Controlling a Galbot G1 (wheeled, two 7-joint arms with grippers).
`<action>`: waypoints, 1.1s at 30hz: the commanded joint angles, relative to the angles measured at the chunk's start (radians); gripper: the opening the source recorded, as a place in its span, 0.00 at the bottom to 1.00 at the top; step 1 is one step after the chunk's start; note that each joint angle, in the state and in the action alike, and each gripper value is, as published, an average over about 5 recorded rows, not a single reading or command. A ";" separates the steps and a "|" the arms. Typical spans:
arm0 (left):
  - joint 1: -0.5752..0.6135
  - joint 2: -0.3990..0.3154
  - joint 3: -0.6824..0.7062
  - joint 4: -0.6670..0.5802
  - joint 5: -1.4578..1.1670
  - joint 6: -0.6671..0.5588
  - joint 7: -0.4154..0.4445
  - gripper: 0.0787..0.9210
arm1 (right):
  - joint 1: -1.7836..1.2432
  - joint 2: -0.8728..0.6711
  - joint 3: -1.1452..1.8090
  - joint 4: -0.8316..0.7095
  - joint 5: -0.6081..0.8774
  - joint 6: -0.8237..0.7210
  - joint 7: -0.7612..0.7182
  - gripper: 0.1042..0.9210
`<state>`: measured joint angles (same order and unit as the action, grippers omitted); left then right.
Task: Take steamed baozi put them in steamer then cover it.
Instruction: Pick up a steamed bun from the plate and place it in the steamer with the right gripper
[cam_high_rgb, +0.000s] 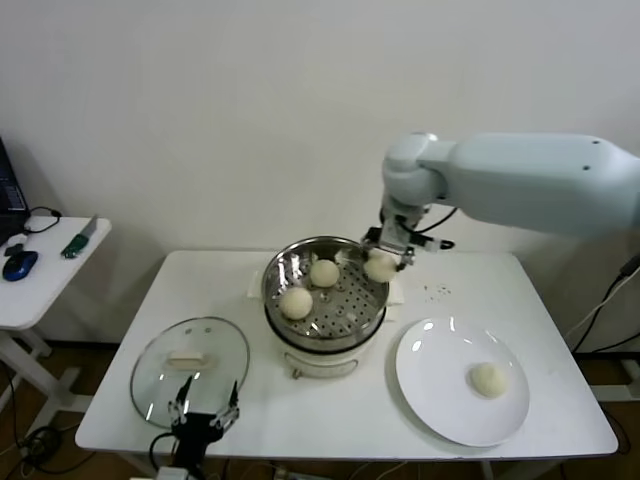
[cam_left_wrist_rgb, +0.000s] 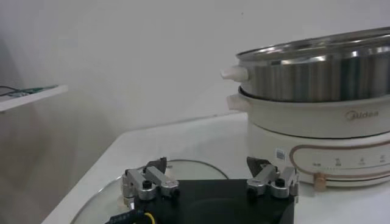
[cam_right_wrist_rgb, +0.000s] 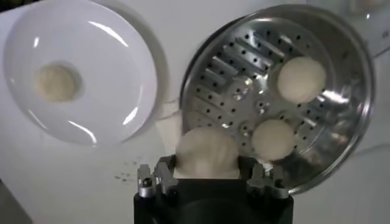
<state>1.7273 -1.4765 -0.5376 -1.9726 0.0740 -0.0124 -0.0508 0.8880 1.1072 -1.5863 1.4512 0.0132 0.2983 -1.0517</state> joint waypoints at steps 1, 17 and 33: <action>0.008 -0.002 -0.005 -0.009 -0.005 0.003 0.000 0.88 | -0.162 0.215 0.081 -0.112 -0.064 0.096 0.005 0.70; -0.003 0.005 -0.012 0.005 -0.011 0.007 -0.003 0.88 | -0.223 0.253 0.004 -0.134 -0.007 0.142 0.006 0.70; -0.019 -0.005 0.004 0.007 -0.004 0.019 -0.010 0.88 | -0.239 0.239 0.000 -0.179 0.007 0.145 -0.001 0.72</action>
<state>1.7116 -1.4765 -0.5406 -1.9666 0.0665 0.0046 -0.0598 0.6653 1.3366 -1.5894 1.2938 0.0111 0.4352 -1.0517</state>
